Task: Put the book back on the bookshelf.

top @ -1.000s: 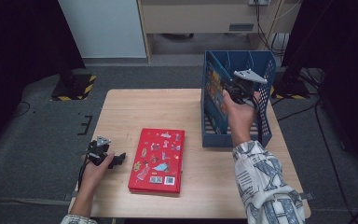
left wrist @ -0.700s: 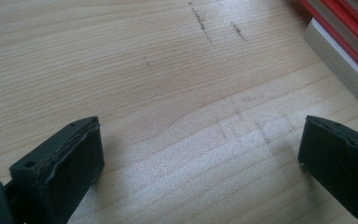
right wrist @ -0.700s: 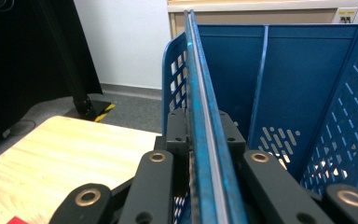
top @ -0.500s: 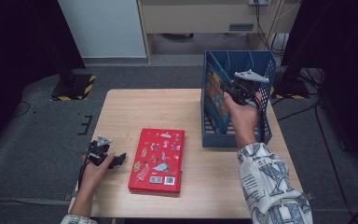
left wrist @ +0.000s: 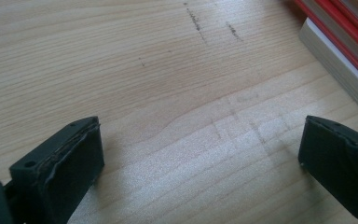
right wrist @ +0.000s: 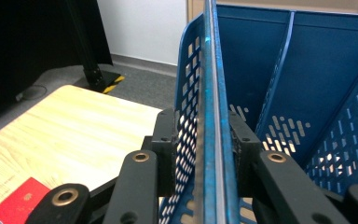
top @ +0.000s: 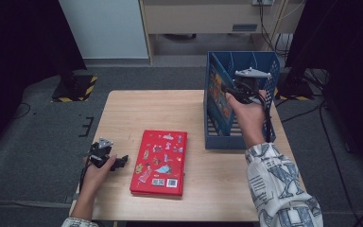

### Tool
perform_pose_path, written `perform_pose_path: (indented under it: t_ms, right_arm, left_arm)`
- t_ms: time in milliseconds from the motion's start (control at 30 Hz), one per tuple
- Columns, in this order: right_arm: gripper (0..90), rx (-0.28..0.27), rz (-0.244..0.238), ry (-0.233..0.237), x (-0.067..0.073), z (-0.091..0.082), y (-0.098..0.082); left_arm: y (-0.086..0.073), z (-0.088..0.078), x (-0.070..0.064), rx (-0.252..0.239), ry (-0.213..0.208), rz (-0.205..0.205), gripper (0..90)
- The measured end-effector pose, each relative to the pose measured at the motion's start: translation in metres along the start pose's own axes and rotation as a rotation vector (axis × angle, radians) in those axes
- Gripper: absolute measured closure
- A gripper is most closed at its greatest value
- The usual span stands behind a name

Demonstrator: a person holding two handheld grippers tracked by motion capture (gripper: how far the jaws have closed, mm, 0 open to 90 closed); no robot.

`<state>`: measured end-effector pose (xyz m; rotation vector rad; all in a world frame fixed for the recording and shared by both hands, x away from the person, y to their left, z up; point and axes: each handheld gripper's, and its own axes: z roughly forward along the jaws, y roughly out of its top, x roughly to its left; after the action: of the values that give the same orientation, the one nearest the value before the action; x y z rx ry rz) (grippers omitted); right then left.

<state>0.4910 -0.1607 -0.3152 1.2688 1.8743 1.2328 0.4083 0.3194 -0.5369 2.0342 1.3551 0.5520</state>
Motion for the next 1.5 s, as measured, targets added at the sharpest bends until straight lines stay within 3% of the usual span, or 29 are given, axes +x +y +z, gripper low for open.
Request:
perform_pose_path:
  t_ms: [467,1500]
  right_arm:
    - [65.6,0.027,0.014,0.025,-0.003,0.0,0.004]
    - [69.4,0.035,-0.003,-0.013,0.0,0.005,0.011]
  left_arm:
    - [0.001,0.001,-0.001,-0.002,-0.005,0.007,0.0]
    - [0.001,0.001,-0.001,-0.002,-0.011,0.015,0.0]
